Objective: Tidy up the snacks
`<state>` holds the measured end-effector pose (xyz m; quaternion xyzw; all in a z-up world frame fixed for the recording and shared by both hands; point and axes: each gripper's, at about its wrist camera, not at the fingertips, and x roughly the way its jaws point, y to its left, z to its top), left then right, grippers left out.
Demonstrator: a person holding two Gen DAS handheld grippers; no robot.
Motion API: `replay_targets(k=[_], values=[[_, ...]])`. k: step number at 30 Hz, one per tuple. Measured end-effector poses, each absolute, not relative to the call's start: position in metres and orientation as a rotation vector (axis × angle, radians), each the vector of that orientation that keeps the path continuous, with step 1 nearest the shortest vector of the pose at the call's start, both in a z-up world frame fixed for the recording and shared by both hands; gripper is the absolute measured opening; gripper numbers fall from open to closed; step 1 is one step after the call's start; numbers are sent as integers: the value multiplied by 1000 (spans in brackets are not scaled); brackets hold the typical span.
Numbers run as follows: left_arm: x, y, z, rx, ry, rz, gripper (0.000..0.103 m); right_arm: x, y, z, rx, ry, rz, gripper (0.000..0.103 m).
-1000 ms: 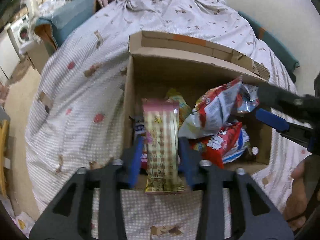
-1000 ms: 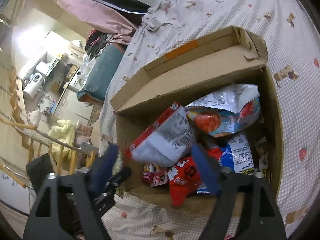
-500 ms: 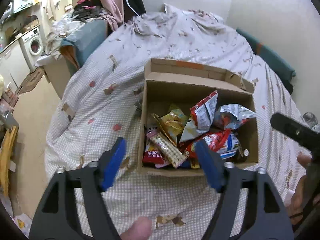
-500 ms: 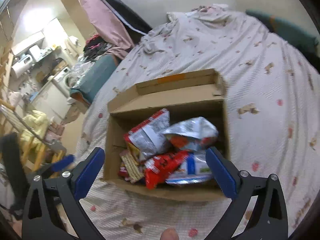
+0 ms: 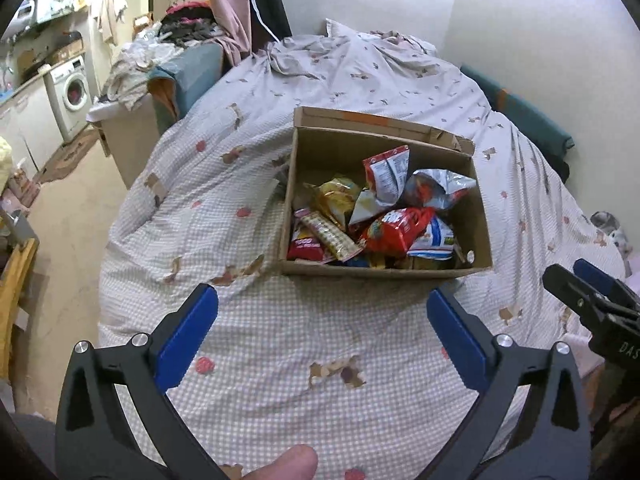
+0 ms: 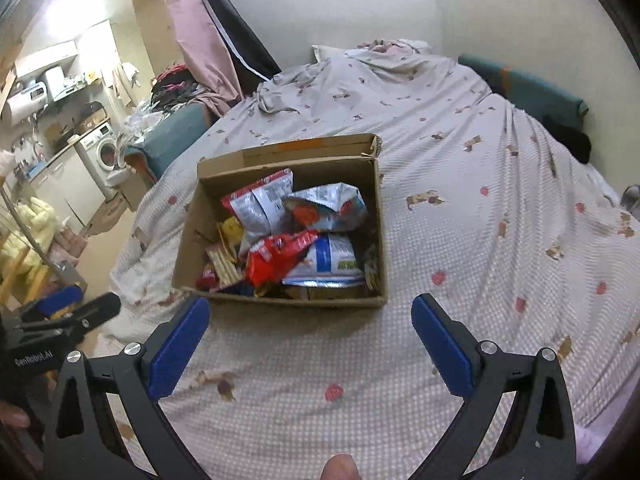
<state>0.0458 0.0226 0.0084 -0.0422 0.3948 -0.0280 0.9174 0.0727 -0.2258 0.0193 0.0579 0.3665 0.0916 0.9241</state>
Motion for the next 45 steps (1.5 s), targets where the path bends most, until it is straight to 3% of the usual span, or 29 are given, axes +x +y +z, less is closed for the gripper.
replay_targets(k=[45], values=[[45, 30, -17, -149, 852, 10, 103, 65, -220, -2, 92, 729, 112, 103]])
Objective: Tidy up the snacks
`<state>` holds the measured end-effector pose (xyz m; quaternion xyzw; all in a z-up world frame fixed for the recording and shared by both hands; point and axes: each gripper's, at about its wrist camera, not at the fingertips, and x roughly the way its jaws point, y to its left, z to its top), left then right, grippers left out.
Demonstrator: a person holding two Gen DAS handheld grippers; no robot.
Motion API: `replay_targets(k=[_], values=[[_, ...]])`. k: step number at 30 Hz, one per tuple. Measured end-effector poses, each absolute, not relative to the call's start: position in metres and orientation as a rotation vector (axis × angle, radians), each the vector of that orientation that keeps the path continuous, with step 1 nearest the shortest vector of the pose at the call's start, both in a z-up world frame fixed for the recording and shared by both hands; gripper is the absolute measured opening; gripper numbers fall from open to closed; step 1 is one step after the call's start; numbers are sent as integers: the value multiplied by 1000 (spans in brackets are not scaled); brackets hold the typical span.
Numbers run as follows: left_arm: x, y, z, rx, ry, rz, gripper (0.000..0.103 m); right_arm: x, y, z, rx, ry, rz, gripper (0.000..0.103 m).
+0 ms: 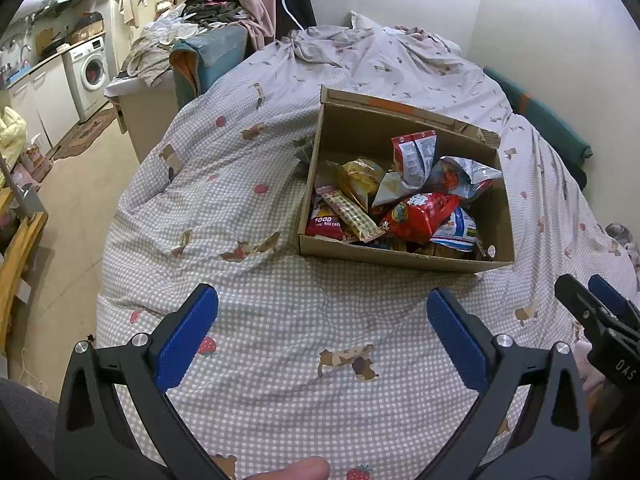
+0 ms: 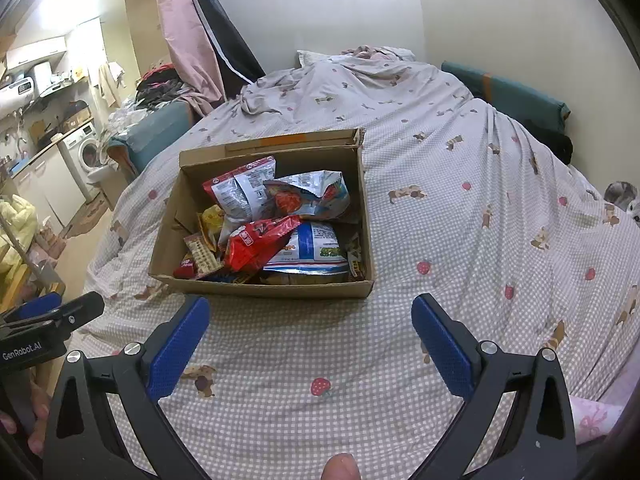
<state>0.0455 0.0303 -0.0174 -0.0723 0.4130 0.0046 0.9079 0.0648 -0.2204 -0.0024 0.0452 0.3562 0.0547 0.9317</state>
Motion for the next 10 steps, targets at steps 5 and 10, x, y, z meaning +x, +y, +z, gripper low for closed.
replay_targets(k=[5, 10], values=[[46, 31, -18, -149, 855, 11, 103, 66, -221, -3, 92, 728, 114, 103], [46, 31, -20, -149, 861, 7, 103, 65, -221, -2, 95, 727, 117, 103]])
